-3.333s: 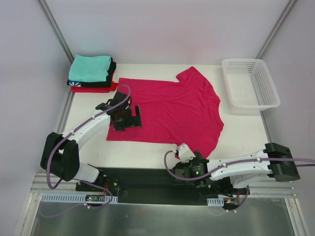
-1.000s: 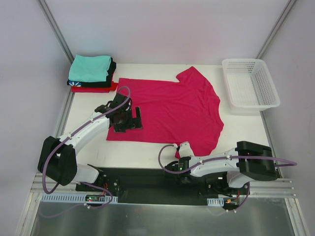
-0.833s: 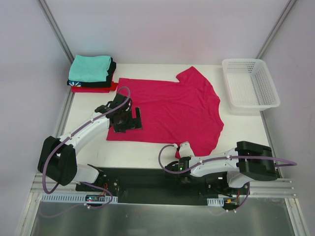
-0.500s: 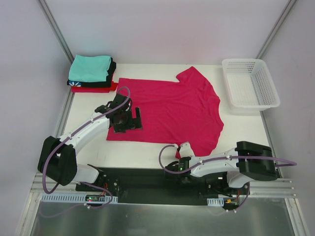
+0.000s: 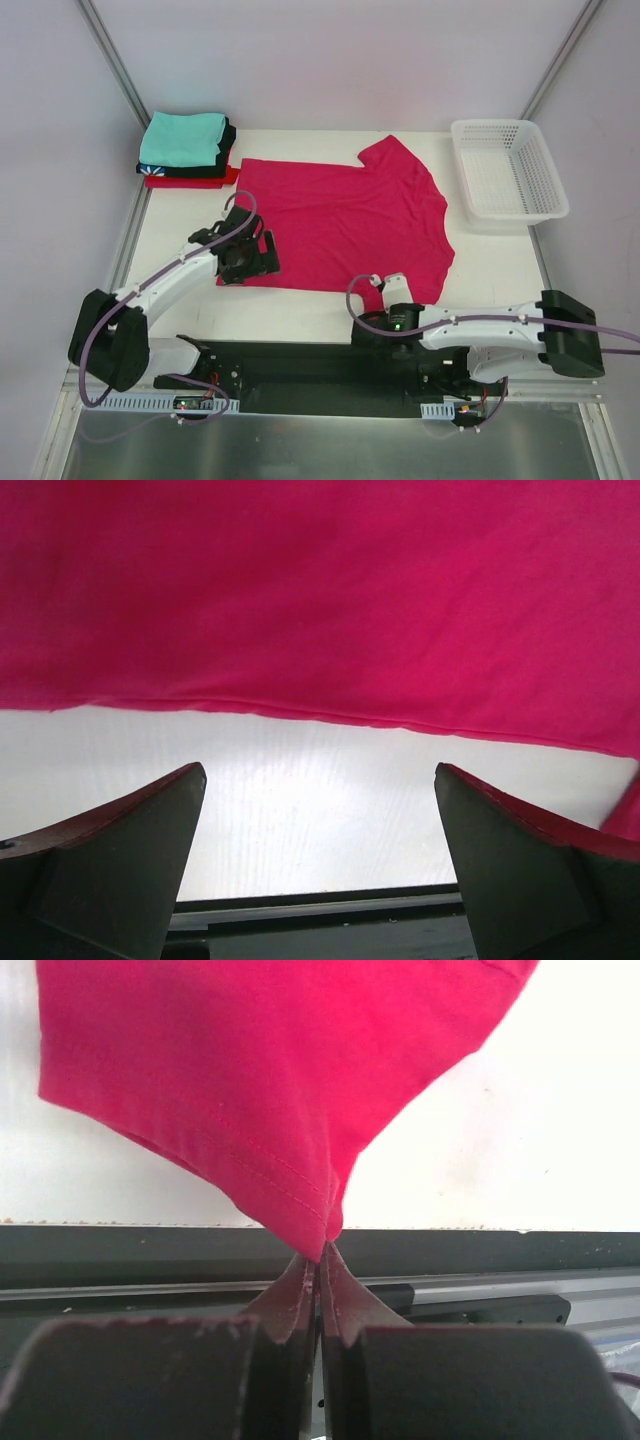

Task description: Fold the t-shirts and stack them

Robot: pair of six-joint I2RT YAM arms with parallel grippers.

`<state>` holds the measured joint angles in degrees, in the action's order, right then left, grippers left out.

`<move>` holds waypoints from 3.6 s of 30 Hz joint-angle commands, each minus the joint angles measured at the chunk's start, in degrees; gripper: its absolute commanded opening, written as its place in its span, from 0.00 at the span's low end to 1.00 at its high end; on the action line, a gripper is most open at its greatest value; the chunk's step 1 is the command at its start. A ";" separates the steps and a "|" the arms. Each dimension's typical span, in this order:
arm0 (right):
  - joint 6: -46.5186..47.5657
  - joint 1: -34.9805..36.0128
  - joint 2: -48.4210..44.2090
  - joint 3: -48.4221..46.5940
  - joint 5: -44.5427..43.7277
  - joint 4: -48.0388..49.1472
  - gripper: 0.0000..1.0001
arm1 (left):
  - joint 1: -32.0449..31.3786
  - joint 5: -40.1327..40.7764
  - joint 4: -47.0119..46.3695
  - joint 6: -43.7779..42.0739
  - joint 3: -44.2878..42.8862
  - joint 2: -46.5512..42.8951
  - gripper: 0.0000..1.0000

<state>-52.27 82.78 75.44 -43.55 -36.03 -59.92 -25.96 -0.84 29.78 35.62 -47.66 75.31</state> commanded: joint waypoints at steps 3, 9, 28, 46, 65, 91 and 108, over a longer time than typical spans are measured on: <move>3.05 -3.59 -8.72 1.80 -2.46 -5.73 0.01 | 2.04 8.49 -0.15 6.75 4.76 -9.82 0.99; 4.98 -5.61 -12.77 2.15 -2.55 -7.05 0.01 | 10.65 5.24 -4.37 6.12 7.66 -14.12 0.95; 9.29 -8.69 -15.23 3.65 -0.45 -3.89 0.01 | 11.54 13.23 -5.70 17.91 20.24 -24.68 0.68; 10.08 -9.92 -15.32 4.00 0.87 -3.36 0.01 | 14.26 14.47 -8.33 17.82 22.61 -21.08 0.65; 10.43 -9.92 -14.53 4.97 2.37 -2.13 0.01 | 16.99 14.11 -14.48 16.42 23.58 -16.86 0.51; 22.02 -22.22 -16.46 -2.85 0.44 -3.45 0.01 | 19.28 9.98 -12.12 13.78 22.00 -19.67 0.00; 34.25 -35.14 -18.84 -7.95 1.40 -1.51 0.01 | 19.28 9.63 -1.83 11.67 14.00 -24.42 0.00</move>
<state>-21.43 49.30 58.17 -48.71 -33.91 -60.51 -7.38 8.97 24.38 48.58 -31.51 52.29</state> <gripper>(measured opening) 0.015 0.018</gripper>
